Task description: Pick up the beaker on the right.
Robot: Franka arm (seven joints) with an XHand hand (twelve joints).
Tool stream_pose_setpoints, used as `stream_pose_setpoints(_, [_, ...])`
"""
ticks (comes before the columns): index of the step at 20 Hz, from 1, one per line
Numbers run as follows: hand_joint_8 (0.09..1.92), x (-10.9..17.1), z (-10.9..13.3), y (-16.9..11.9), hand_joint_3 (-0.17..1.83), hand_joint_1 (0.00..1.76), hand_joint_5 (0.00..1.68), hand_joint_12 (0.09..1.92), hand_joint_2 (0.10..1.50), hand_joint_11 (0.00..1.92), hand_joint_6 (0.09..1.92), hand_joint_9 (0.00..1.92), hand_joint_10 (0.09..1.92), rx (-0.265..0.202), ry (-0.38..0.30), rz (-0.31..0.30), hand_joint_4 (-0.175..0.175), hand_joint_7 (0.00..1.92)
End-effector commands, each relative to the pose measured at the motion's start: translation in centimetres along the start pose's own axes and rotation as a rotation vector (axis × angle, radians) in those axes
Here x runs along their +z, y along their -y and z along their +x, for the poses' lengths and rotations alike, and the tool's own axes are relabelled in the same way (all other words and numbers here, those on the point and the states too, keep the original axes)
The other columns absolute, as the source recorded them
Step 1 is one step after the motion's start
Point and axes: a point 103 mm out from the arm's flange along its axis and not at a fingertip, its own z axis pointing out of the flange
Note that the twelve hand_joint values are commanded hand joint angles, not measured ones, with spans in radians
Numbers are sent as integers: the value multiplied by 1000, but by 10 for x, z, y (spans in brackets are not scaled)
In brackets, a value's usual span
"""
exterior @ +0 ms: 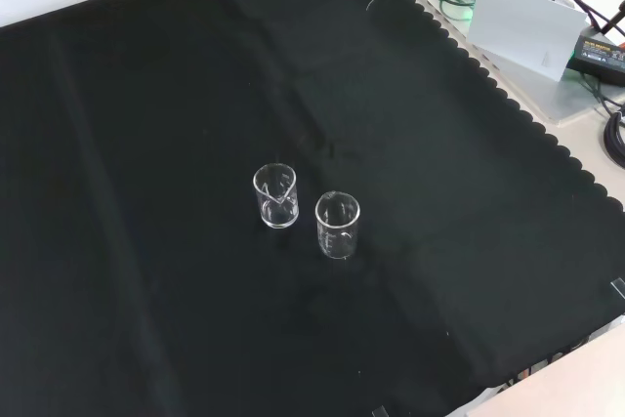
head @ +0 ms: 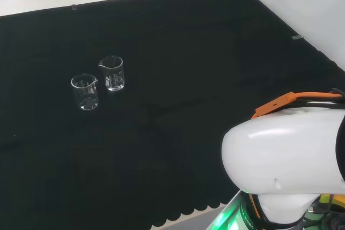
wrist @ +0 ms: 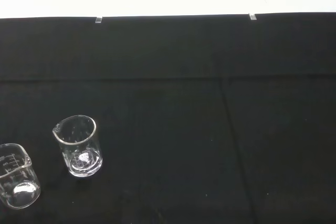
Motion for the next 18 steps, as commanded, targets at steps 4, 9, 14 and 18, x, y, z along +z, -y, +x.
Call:
stream_pose_setpoints(4, [484,1,-1,0,276,41,204,678,1392,0,254,61,642,2,5,-6,-39,36])
stream_pose_setpoints(9, [464,5,-4,-4,183,35,228,671,1429,0,185,55,637,10,7,0,-38,42])
stream_pose_setpoints(14, [463,22,-8,-12,153,75,226,668,1403,0,151,54,639,15,-5,-12,-38,46])
stream_pose_setpoints(18, [465,39,-11,-22,128,136,230,672,1373,0,105,58,646,22,-30,-8,-38,51])
